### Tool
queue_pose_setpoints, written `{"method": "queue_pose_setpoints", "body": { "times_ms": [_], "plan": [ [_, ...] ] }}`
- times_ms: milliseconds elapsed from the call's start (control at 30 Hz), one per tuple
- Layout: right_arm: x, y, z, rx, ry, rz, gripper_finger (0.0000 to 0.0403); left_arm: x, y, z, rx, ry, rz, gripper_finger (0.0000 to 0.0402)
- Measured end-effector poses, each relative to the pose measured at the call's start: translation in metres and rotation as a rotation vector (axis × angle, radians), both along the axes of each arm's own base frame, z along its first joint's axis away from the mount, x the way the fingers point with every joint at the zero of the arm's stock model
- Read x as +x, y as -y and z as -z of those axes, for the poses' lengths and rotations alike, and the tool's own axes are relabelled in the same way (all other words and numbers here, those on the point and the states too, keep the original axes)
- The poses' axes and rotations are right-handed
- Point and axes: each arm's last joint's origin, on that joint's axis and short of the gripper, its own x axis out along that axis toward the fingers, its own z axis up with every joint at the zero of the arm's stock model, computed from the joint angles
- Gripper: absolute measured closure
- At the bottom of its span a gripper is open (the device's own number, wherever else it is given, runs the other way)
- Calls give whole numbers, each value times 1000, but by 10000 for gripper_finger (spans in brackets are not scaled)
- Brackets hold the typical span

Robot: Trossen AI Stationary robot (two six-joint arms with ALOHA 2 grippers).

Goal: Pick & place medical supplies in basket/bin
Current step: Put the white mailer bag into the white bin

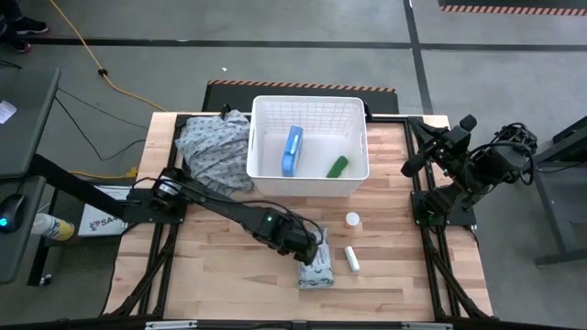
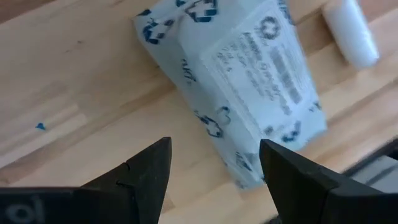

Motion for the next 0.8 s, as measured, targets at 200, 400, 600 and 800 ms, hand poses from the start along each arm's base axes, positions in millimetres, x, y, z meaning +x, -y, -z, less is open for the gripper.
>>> {"method": "queue_pose_setpoints", "body": {
  "times_ms": [200,400,600,800],
  "plan": [
    [0,0,0,0,-1,0,403,1,0,12,13,24,-8,126],
    [0,0,0,0,0,0,403,1,-1,25,14,22,-9,126],
    [1,0,0,-2,0,-4,403,11,-3,36,-3,42,-7,126],
    [4,-3,1,5,10,-7,403,15,-7,51,-12,-2,7,126]
  ]
}}
